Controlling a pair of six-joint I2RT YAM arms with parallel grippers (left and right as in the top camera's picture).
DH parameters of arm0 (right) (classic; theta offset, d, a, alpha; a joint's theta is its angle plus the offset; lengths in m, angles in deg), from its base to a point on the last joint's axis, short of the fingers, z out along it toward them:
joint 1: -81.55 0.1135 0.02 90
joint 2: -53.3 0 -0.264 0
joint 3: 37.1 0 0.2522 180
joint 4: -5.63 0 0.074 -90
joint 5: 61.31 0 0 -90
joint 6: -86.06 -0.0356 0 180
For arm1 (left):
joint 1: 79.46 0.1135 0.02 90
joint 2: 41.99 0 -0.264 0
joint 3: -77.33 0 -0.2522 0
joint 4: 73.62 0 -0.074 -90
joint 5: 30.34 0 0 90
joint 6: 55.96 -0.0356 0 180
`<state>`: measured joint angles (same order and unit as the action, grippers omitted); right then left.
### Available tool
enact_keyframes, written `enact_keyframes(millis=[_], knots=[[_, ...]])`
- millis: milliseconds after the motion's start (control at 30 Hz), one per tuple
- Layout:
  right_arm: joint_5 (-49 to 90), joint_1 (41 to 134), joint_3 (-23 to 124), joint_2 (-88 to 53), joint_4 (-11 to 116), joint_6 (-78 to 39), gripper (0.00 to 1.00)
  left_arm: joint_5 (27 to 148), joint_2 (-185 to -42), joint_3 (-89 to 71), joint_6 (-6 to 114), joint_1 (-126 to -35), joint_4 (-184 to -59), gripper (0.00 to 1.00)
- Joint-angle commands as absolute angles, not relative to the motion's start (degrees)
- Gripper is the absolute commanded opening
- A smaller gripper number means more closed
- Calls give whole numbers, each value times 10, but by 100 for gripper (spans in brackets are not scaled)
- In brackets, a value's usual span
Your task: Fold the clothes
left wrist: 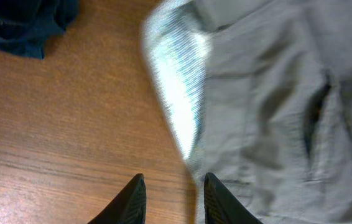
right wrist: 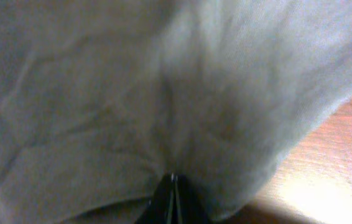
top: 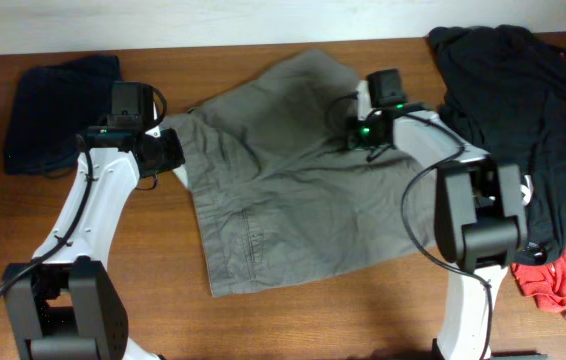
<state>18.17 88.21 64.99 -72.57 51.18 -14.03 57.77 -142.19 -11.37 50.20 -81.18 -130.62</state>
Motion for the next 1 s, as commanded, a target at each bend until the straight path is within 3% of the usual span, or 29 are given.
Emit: enact_keyframes(millis=[0,233,333,433,567,733,967], knots=[[171,834,610,-761,601,-210,4,586,-1427,-109,509,-813,-1316,31],[72,792,610,-719,718,-220,4,586,-1427,-109,507,-813,-1323,31],[72,795,610,-679,734,-189,4,605,-1431,-109,474,-814,-1296,54],[72,804,610,-624,729,-159,4,649,-1443,-109,415,-813,-1238,65],[74,815,610,-548,711,-127,5,664,-1461,-108,395,-813,-1156,66],[79,821,610,-485,694,-116,21,673,-1497,-108,396,-813,-1077,65],[79,827,610,-481,698,-114,21,692,-1562,-108,405,-813,-1002,65]])
